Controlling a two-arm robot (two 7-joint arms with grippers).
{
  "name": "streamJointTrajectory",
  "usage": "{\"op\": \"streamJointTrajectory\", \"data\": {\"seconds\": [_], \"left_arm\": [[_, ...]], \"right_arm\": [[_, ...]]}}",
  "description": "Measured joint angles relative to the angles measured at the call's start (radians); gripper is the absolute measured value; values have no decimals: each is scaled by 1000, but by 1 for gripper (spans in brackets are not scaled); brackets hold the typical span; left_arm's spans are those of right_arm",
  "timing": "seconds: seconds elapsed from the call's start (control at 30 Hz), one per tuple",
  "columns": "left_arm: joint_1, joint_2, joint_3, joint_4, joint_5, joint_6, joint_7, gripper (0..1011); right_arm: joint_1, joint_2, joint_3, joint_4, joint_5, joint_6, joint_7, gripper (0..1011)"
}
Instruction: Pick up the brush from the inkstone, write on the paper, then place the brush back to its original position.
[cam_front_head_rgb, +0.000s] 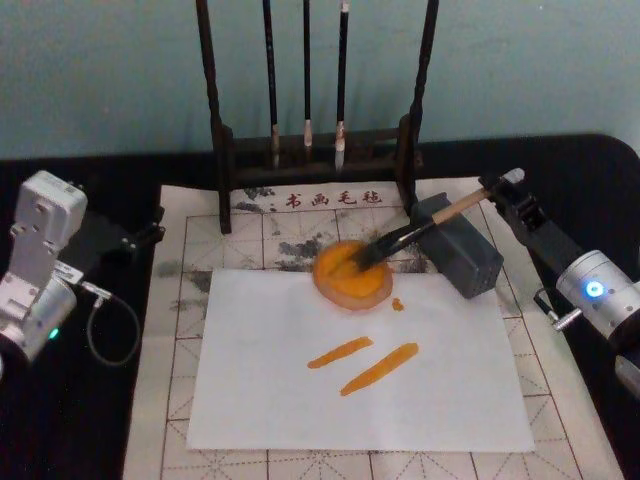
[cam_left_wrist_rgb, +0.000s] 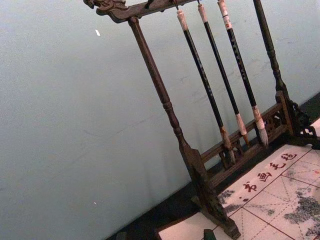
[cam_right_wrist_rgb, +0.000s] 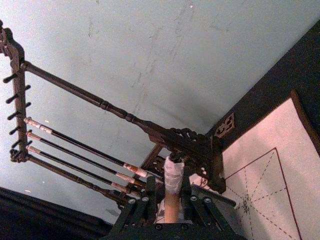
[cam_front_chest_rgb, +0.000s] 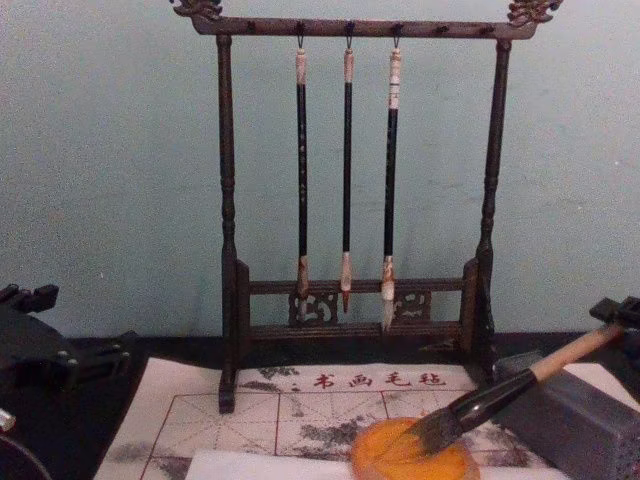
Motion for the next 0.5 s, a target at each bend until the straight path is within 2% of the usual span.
{"op": "streamJointTrajectory", "data": {"seconds": [0.1,0.23,0.5], "left_arm": [[0,0,0,0,0,0,0,1001],[0,0,0,0,0,0,0,1001],[0,0,0,0,0,0,0,1001]], "right_arm": [[0,0,0,0,0,0,0,267],[0,0,0,0,0,0,0,177],[0,0,0,0,0,0,0,175]]}}
